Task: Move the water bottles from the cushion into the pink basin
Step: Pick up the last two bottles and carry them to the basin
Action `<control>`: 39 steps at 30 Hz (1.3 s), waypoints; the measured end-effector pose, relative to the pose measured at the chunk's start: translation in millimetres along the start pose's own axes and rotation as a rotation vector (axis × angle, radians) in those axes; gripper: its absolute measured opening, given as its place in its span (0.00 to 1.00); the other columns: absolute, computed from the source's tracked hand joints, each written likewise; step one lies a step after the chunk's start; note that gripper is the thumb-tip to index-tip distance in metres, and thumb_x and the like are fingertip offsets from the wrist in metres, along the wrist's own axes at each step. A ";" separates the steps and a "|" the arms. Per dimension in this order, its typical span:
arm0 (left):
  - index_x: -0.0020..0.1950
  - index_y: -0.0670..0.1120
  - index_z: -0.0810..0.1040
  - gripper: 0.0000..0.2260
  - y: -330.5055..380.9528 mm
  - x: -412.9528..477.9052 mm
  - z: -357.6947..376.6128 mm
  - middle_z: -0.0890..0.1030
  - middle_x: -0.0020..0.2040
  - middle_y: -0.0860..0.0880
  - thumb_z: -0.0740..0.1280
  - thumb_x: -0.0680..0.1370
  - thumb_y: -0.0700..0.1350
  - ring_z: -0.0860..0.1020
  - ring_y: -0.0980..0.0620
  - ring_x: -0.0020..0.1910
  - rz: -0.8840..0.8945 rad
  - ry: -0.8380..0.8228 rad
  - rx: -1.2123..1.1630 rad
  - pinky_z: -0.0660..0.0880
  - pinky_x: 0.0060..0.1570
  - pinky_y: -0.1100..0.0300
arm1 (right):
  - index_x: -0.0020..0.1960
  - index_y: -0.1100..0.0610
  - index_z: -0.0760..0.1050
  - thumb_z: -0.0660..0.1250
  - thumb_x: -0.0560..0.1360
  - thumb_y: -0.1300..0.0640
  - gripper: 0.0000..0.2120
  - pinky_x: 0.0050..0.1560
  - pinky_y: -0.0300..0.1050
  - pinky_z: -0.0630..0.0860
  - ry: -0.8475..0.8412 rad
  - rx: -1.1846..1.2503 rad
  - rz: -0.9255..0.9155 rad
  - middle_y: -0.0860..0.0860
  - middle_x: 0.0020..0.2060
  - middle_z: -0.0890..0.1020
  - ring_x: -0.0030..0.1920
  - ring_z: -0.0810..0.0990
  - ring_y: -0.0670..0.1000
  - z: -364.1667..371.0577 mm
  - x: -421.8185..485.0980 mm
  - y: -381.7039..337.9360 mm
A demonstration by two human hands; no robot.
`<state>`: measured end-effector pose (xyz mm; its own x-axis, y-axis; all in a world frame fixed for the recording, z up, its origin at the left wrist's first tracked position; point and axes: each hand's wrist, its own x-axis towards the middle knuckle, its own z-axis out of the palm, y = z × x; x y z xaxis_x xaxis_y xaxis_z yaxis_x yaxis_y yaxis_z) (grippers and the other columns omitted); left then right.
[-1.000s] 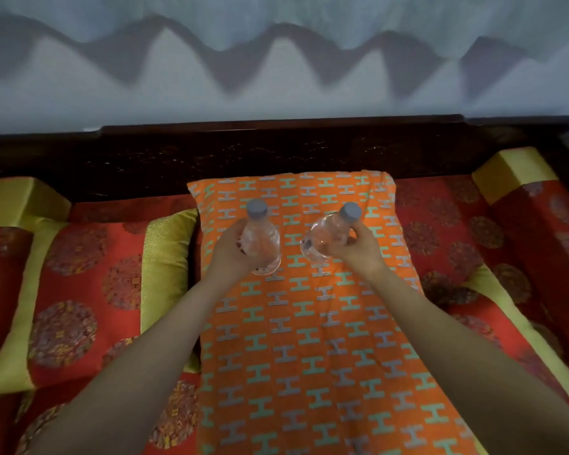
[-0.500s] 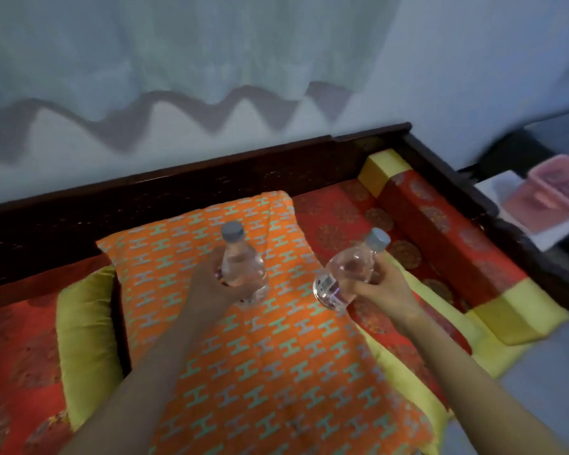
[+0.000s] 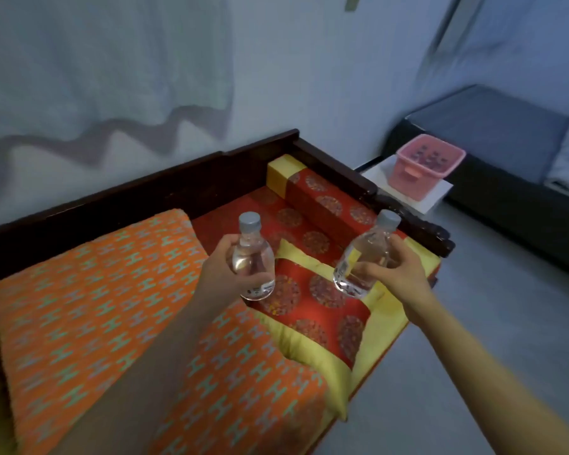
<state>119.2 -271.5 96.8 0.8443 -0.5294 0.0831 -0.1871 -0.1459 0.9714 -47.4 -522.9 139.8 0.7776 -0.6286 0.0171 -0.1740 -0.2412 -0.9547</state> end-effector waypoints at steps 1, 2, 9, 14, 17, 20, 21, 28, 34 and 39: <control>0.54 0.58 0.75 0.28 7.4 -0.8 19.4 0.84 0.47 0.55 0.83 0.58 0.47 0.83 0.57 0.45 0.009 -0.014 -0.008 0.79 0.39 0.62 | 0.51 0.40 0.78 0.79 0.63 0.60 0.23 0.43 0.41 0.78 0.032 -0.003 -0.002 0.40 0.45 0.83 0.44 0.82 0.41 -21.5 -3.2 2.4; 0.54 0.58 0.75 0.28 14.2 -2.0 38.0 0.84 0.48 0.57 0.83 0.59 0.48 0.83 0.58 0.45 0.014 -0.029 -0.010 0.79 0.40 0.63 | 0.51 0.40 0.78 0.79 0.63 0.60 0.23 0.45 0.44 0.79 0.057 -0.005 -0.004 0.42 0.46 0.83 0.45 0.82 0.43 -41.5 -6.0 4.7; 0.55 0.60 0.74 0.28 54.2 -3.3 156.3 0.82 0.49 0.62 0.82 0.59 0.52 0.82 0.61 0.46 0.044 -0.079 0.002 0.78 0.43 0.60 | 0.59 0.45 0.77 0.79 0.62 0.57 0.27 0.43 0.43 0.78 0.179 -0.032 -0.010 0.43 0.49 0.83 0.49 0.81 0.46 -168.9 -18.1 20.8; 0.53 0.62 0.75 0.28 79.0 5.6 223.9 0.82 0.49 0.61 0.81 0.56 0.56 0.82 0.62 0.45 0.031 -0.099 -0.007 0.79 0.44 0.58 | 0.56 0.38 0.73 0.79 0.62 0.53 0.27 0.41 0.43 0.77 0.260 -0.054 0.003 0.40 0.47 0.80 0.46 0.78 0.43 -242.8 -19.7 38.3; 0.52 0.63 0.75 0.28 87.1 17.3 249.5 0.82 0.48 0.63 0.82 0.56 0.54 0.81 0.63 0.45 0.039 -0.129 0.021 0.78 0.43 0.59 | 0.54 0.37 0.72 0.78 0.62 0.53 0.26 0.37 0.40 0.74 0.316 -0.040 0.022 0.43 0.49 0.79 0.48 0.77 0.44 -272.6 -16.6 53.8; 0.52 0.63 0.75 0.28 93.5 37.7 276.2 0.83 0.48 0.59 0.82 0.55 0.56 0.82 0.60 0.46 0.039 -0.126 0.031 0.79 0.43 0.58 | 0.54 0.37 0.72 0.78 0.61 0.54 0.26 0.35 0.38 0.74 0.354 -0.024 0.046 0.43 0.48 0.79 0.47 0.78 0.45 -299.0 -4.5 69.6; 0.52 0.62 0.75 0.29 94.6 46.9 288.2 0.83 0.48 0.58 0.81 0.55 0.57 0.82 0.59 0.46 0.038 -0.126 0.036 0.79 0.44 0.57 | 0.55 0.38 0.73 0.78 0.61 0.54 0.27 0.34 0.36 0.73 0.367 -0.023 0.057 0.42 0.48 0.79 0.46 0.78 0.45 -308.3 1.4 75.5; 0.51 0.62 0.75 0.28 99.6 125.7 380.4 0.83 0.47 0.58 0.81 0.55 0.57 0.82 0.58 0.46 0.027 -0.196 0.027 0.78 0.44 0.59 | 0.53 0.38 0.73 0.79 0.61 0.55 0.26 0.37 0.36 0.73 0.436 -0.043 0.085 0.40 0.46 0.79 0.44 0.78 0.43 -377.1 65.5 103.9; 0.55 0.56 0.75 0.30 114.0 196.6 454.9 0.82 0.49 0.55 0.81 0.55 0.55 0.81 0.56 0.49 0.013 -0.232 0.024 0.78 0.45 0.59 | 0.57 0.41 0.74 0.79 0.59 0.53 0.29 0.44 0.39 0.76 0.471 -0.050 0.067 0.45 0.50 0.80 0.48 0.78 0.43 -439.8 144.6 107.7; 0.53 0.58 0.76 0.30 113.8 237.8 503.3 0.81 0.50 0.56 0.81 0.55 0.56 0.80 0.55 0.49 -0.029 -0.283 0.055 0.78 0.42 0.60 | 0.60 0.45 0.74 0.80 0.60 0.54 0.31 0.55 0.55 0.79 0.496 -0.037 0.115 0.49 0.52 0.80 0.53 0.79 0.54 -479.8 185.5 135.3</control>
<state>46.0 -834.7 115.3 0.6771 -0.7357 -0.0172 -0.1985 -0.2051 0.9584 -216.7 -1026.9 156.3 0.3736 -0.9257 0.0598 -0.2700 -0.1702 -0.9477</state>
